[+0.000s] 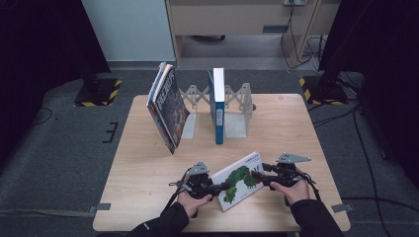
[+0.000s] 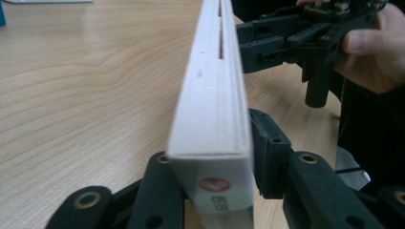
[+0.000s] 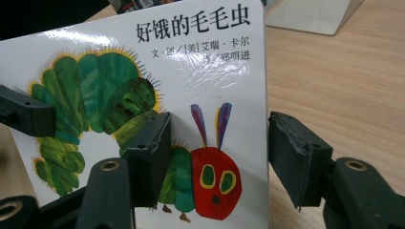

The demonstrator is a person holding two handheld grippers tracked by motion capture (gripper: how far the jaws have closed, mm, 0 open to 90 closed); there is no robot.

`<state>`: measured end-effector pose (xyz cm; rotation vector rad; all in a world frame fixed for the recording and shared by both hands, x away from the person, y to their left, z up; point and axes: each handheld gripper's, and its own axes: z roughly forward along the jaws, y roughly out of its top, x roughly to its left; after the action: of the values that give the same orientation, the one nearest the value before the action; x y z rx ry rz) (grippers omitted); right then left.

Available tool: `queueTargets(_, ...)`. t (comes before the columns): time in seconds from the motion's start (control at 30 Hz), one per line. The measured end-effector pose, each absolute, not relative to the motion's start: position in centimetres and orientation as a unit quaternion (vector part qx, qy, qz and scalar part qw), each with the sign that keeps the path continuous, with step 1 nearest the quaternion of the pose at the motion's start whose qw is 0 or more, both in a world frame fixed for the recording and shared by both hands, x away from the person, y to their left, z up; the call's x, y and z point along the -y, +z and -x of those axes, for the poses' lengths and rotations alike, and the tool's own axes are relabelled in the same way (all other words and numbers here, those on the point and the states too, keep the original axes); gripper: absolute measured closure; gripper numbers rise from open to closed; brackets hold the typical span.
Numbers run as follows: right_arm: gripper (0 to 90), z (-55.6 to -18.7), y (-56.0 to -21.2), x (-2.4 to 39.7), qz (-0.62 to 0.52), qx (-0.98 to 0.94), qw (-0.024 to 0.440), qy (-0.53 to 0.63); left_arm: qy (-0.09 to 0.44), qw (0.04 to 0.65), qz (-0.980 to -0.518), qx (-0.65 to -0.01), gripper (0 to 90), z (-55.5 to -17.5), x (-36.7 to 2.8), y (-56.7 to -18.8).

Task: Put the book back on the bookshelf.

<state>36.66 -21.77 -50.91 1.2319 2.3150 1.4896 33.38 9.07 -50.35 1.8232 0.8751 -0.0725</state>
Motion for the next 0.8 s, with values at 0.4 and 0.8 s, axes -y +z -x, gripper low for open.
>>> queueTargets(0.4, 34.6, -36.9, -50.8, 23.3, -0.441, -0.748, 0.112, 0.483, -0.015, 0.539, -0.750, -0.384, 74.5, -33.8, -9.9, -49.1)
queueTargets(0.8, 24.5, -37.3, -52.0, 25.6, -0.488, -0.774, 0.175, 0.364, 0.011, 0.545, -0.737, -0.401, 74.7, -34.5, -11.1, -47.1)
